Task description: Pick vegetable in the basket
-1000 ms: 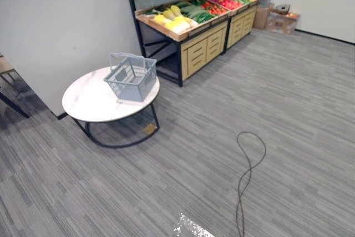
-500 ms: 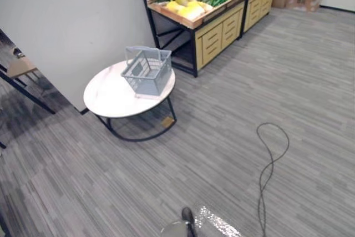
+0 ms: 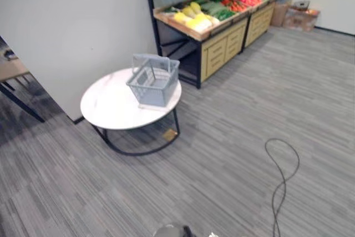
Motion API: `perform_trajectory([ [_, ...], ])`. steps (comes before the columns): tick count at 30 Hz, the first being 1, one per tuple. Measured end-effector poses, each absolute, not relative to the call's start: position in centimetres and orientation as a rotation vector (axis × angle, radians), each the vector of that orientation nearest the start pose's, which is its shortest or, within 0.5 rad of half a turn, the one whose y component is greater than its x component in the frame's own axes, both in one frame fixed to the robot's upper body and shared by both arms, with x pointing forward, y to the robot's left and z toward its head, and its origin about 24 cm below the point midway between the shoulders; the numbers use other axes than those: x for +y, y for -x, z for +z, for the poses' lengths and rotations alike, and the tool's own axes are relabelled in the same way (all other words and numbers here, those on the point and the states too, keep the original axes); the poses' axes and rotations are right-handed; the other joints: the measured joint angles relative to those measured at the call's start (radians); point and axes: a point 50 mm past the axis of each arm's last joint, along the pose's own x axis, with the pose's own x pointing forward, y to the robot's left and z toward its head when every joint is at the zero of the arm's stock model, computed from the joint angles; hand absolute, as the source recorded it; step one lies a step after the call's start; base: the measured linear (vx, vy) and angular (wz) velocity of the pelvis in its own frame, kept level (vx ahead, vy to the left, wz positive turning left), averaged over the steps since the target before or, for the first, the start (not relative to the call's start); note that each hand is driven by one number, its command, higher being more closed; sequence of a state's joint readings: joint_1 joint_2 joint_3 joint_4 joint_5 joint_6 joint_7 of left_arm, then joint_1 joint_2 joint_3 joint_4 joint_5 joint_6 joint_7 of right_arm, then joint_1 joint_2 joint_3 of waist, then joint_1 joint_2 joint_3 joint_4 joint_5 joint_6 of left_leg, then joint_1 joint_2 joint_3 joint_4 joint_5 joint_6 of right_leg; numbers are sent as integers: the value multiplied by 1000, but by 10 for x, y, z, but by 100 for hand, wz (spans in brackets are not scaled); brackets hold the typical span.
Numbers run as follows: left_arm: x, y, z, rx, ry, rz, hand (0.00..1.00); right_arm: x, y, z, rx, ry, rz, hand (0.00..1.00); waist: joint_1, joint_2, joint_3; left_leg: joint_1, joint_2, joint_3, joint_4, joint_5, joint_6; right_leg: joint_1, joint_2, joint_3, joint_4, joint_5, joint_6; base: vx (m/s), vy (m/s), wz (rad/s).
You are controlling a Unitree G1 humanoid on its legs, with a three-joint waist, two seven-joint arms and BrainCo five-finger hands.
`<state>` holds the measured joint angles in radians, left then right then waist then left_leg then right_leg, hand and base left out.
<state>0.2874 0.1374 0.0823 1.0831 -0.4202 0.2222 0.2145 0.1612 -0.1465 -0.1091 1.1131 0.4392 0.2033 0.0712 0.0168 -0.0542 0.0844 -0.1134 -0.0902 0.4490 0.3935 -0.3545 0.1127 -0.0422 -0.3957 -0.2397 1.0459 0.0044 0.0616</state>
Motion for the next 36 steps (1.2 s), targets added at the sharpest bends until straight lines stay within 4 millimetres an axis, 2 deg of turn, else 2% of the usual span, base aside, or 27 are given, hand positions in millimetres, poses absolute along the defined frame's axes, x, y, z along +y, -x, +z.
perform_trajectory([
  [1,215,9,-171,1498,181,633,0,-213,-34,-172,1346,-412,-414,0,-13,36,13,71,-18,-32,-130,85,4,-44,26,-5,44,3,-6,283,167,16],
  [2,212,-5,-172,1461,181,625,0,-216,-40,-170,1321,-411,-417,0,-34,59,30,138,-25,-54,-231,130,24,-113,74,-21,104,-101,-38,245,170,11],
  [3,212,-11,-172,1447,181,620,0,-217,-44,-169,1309,-413,-417,0,-44,69,36,161,-24,-63,-268,141,19,-159,97,-37,120,-135,-50,209,179,18],
  [6,216,-40,-170,1387,143,588,0,-214,-42,-170,1320,-426,-443,0,-76,57,74,261,-35,-102,-343,146,-4,-322,153,-152,1,-217,-47,206,110,41],
  [7,214,-52,-169,1368,146,573,0,-210,-32,-172,1357,-453,-465,0,-76,60,79,296,-35,-128,-356,138,-17,-344,184,-171,-171,-211,-39,199,57,52],
  [8,213,-56,-169,1361,149,563,0,-209,-26,-173,1381,-464,-476,0,-79,58,80,312,-35,-144,-363,135,-20,-346,204,-175,-282,-199,-22,297,51,81],
  [10,214,-64,-168,1341,165,536,0,-199,-11,-175,1454,-515,-482,0,-98,52,88,385,-41,-211,-419,131,-27,-323,274,-173,-730,-83,8,370,23,82],
  [12,221,-67,-166,1329,157,538,0,-185,-3,-177,1505,-559,-469,0,-99,16,100,429,-58,-250,-431,121,-45,-323,284,-165,-872,-40,16,451,-35,64],
  [13,225,-68,-166,1325,152,547,0,-178,3,-178,1535,-584,-474,0,-98,0,109,460,-60,-275,-430,101,-77,-319,286,-158,-892,-40,9,499,-83,63],
  [15,221,-67,-166,1336,162,550,0,-175,9,-178,1573,-588,-476,0,-98,16,113,504,-31,-293,-415,79,-114,-294,321,-129,-890,66,-119,622,-131,38],
  [17,220,-60,-168,1357,203,586,0,-180,10,-178,1570,-592,-497,0,-96,31,102,489,14,-296,-310,64,-139,-268,350,-116,-879,102,-155,555,-116,5],
  [18,220,-56,-168,1368,224,603,0,-183,9,-178,1558,-591,-503,0,-95,36,100,463,37,-294,-211,65,-141,-246,363,-117,-870,96,-169,656,-137,-5],
  [19,219,-56,-169,1365,262,627,0,-189,7,-177,1533,-582,-513,0,-93,47,98,386,78,-257,-6,95,-181,-208,379,-123,-860,68,-175,781,-159,-10],
  [20,218,-57,-169,1355,314,663,0,-196,1,-176,1501,-556,-511,0,-91,51,99,307,118,-205,190,182,-191,-181,381,-119,-850,35,-167,748,-136,-10],
  [21,215,-57,-169,1347,377,715,0,-200,-5,-175,1473,-537,-485,0,-88,49,96,224,168,-172,391,366,-171,-136,383,-107,-861,-1,-172,703,-108,-16],
  [22,213,-58,-169,1318,441,766,0,-209,-18,-173,1417,-509,-480,0,-70,71,94,86,266,-169,733,509,-152,-71,400,-88,-880,-44,-175,555,-70,-31],
  [23,215,-60,-169,1279,469,810,0,-222,-27,-170,1369,-482,-500,0,-32,83,97,-66,349,-211,1108,471,-112,-21,401,-69,-859,-93,-170,544,-36,-38],
  [25,217,-55,-169,1278,440,816,0,-230,-55,-164,1242,-508,-522,0,3,66,103,-297,395,-305,1553,373,-81,19,370,-21,-835,-143,-156,607,57,-63],
  [26,216,-50,-170,1302,413,804,0,-229,-80,-159,1155,-535,-509,0,18,65,103,-443,396,-355,1724,330,-91,38,338,14,-823,-154,-151,556,139,-73],
  [28,211,-38,-172,1347,397,789,0,-221,-106,-153,1072,-570,-471,0,26,64,107,-611,395,-365,1774,309,-87,75,286,39,-821,-150,-141,525,225,-58],
  [30,211,-33,-173,1366,401,795,0,-209,-107,-156,1105,-593,-459,0,41,52,119,-637,404,-291,1556,295,-98,152,240,47,-827,-151,-142,493,263,-41],
  [31,209,-26,-173,1388,402,791,0,-203,-100,-159,1145,-587,-464,0,41,54,121,-595,416,-222,1301,296,-97,201,221,55,-837,-165,-136,488,309,12],
  [32,225,-35,-170,1357,374,801,0,-188,-107,-160,1153,-601,-439,0,12,-13,136,-551,329,-141,1048,322,-114,221,163,56,-830,-209,-114,476,303,54],
  [33,237,-51,-165,1300,360,806,0,-179,-117,-158,1142,-603,-404,0,5,-50,167,-534,292,-94,896,362,-118,206,131,64,-828,-195,-94,389,236,70],
  [34,245,-69,-159,1185,393,833,0,-168,-135,-155,1137,-605,-355,0,8,-53,179,-464,286,-68,553,415,-162,160,154,85,-827,-124,-16,236,161,20],
  [35,242,-67,-159,1175,414,850,0,-169,-138,-154,1139,-595,-345,0,16,-33,186,-395,286,-89,406,440,-196,165,178,117,-828,-120,-16,250,232,-62],
  [36,226,-43,-166,1232,462,890,0,-177,-134,-155,1148,-563,-363,0,27,43,177,-213,299,-146,146,491,-254,190,238,165,-833,-159,-26,255,318,-91],
])
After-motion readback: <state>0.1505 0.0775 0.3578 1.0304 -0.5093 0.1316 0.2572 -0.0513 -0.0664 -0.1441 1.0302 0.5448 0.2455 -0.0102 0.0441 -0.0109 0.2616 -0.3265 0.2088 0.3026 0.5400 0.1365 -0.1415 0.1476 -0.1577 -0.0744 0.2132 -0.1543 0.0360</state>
